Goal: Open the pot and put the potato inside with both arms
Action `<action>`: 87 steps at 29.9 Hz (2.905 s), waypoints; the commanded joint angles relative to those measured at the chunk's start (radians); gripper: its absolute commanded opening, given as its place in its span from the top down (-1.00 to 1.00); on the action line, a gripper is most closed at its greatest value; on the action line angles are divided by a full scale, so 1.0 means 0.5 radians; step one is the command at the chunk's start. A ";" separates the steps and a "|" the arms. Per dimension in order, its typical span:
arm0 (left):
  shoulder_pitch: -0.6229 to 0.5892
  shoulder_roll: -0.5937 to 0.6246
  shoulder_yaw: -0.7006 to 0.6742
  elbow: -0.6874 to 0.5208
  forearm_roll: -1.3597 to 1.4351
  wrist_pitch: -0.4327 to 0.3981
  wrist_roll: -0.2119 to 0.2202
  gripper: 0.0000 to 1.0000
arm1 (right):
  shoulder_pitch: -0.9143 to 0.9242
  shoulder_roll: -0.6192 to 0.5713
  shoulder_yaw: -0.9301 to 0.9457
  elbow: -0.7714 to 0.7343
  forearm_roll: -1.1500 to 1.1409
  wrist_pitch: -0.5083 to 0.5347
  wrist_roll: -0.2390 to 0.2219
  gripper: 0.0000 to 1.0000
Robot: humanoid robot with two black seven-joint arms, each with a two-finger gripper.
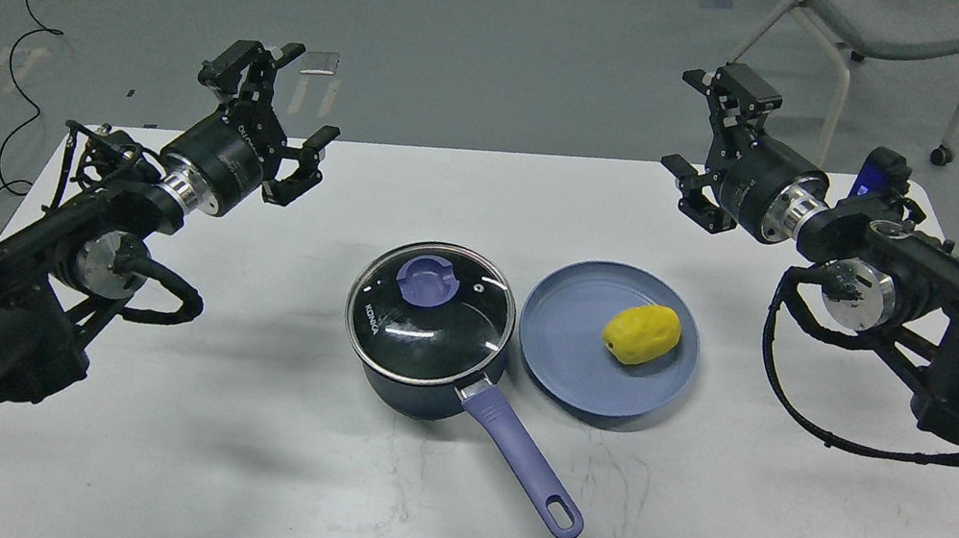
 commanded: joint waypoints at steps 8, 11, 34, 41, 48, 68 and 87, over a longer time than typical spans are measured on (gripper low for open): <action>-0.011 0.007 -0.019 -0.025 -0.010 0.000 -0.011 -0.96 | -0.006 -0.025 0.009 0.011 0.000 0.000 0.009 -1.00; -0.017 0.016 -0.016 -0.031 0.002 0.009 -0.008 -0.96 | 0.000 -0.034 0.012 0.029 0.000 0.000 0.012 -1.00; -0.097 0.967 0.407 -1.519 2.243 1.192 -0.170 -0.96 | -0.015 -0.221 0.177 0.017 0.000 -0.003 0.021 -1.00; -0.030 0.937 0.672 -1.571 3.106 1.779 -0.161 -0.95 | -0.061 -0.230 0.178 0.008 0.000 -0.006 0.021 -1.00; 0.016 0.793 0.696 -1.519 3.466 1.841 -0.164 -0.95 | -0.083 -0.227 0.171 -0.047 0.000 -0.006 0.021 -1.00; 0.044 0.378 0.846 -1.028 3.540 1.831 -0.207 -0.95 | -0.074 -0.200 0.153 -0.069 -0.003 -0.036 0.018 -1.00; 0.114 0.271 0.846 -0.856 3.724 1.850 -0.213 -0.95 | -0.077 -0.197 0.141 -0.072 -0.003 -0.033 0.003 -1.00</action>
